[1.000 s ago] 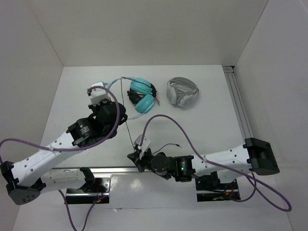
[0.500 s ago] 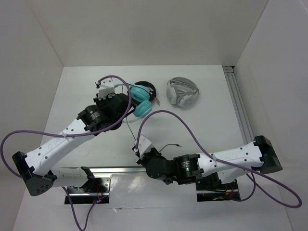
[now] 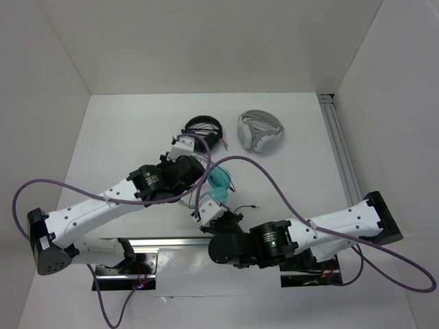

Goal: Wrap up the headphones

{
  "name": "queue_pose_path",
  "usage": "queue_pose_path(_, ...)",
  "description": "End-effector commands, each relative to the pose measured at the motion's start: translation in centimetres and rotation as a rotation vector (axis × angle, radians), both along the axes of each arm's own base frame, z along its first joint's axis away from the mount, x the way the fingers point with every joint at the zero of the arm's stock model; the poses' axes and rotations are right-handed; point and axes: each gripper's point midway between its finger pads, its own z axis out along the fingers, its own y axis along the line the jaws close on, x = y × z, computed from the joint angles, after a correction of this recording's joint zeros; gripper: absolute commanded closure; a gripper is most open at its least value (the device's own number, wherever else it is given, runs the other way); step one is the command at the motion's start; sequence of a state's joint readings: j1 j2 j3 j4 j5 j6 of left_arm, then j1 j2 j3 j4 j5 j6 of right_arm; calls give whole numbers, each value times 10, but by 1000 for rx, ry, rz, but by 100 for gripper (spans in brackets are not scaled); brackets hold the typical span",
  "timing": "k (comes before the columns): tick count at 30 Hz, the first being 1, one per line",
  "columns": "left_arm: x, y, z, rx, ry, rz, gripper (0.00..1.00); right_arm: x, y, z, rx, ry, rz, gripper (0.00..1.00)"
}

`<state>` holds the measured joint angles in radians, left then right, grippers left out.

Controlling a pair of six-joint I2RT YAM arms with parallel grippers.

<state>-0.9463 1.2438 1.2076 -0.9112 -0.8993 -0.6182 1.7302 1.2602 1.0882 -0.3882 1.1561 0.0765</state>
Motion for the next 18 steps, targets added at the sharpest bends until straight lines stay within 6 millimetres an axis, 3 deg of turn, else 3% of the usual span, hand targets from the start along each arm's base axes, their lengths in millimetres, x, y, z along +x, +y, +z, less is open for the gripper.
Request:
queue_pose_path(1,-17,-15,9,-31,-3,-171,100,17,-38,39,55,-99,-150,98)
queue_pose_path(2,-23,-21,8,-53,20,-217,100,20,-44,39,50,-100,-159,98)
queue_pose_path(3,-26,-20,5,-42,32,-241,100,25,-49,42,60,-103,-183,92)
queue_pose_path(7,-48,-15,-11,17,112,-309,100,45,-69,42,80,-104,-226,89)
queue_pose_path(12,-60,-13,-14,-14,128,-358,100,87,-75,43,161,-59,-211,89)
queue_pose_path(16,-66,-21,-4,-72,122,-430,100,119,-79,34,173,-34,-200,89)
queue_pose_path(18,-69,-22,-3,-83,130,-452,100,131,-70,24,164,-6,-159,87)
